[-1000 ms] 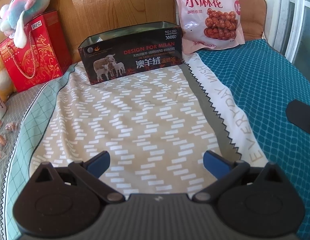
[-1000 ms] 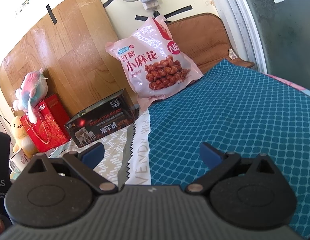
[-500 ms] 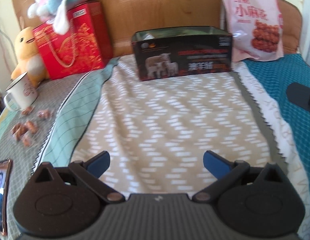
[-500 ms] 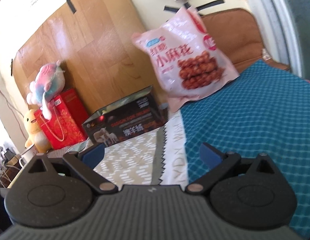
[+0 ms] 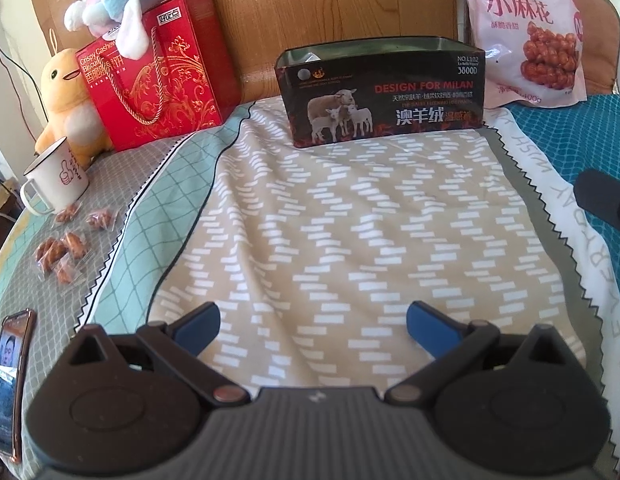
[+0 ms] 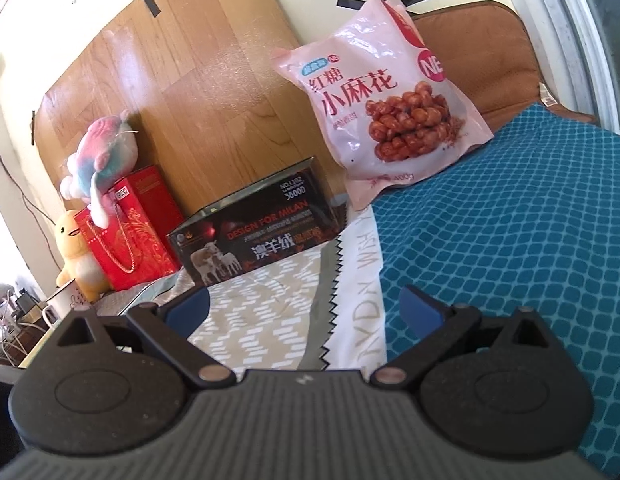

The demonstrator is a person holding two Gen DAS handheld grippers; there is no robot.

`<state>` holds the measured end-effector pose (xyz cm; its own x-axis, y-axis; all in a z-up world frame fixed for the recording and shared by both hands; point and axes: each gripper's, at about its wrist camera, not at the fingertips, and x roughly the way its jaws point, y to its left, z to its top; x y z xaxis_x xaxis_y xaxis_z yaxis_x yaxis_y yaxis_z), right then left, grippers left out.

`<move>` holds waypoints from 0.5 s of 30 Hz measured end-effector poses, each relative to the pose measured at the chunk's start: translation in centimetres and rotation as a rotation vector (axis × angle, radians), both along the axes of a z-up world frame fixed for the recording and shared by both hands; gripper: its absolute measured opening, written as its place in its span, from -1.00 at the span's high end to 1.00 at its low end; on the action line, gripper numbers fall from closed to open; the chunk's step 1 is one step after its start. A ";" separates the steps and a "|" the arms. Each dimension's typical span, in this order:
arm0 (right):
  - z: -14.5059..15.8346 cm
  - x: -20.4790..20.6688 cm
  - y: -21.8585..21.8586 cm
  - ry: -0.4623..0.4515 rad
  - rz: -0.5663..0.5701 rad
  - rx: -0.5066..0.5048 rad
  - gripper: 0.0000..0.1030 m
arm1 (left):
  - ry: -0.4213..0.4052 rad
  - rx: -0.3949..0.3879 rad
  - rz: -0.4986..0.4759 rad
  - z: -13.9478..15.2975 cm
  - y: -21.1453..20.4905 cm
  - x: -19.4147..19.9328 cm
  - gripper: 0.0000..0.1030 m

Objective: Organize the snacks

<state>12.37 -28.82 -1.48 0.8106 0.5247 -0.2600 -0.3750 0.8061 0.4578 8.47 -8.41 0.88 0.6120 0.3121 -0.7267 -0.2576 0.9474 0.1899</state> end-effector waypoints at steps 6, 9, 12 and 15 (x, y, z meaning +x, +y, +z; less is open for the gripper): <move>-0.1 0.4 -0.3 0.021 0.019 0.025 -0.99 | 0.004 -0.001 0.004 0.2 0.0 -0.2 -1.00; -0.2 0.5 -0.5 0.034 0.017 0.041 -0.99 | 0.005 -0.001 0.006 0.2 0.1 -0.3 -1.00; -0.3 0.5 -0.6 0.039 0.016 0.049 -0.99 | 0.006 0.000 0.002 0.2 0.1 -0.3 -1.00; -0.3 0.5 -0.6 0.038 0.016 0.049 -0.99 | 0.007 0.002 -0.004 0.2 -0.1 -0.5 -1.00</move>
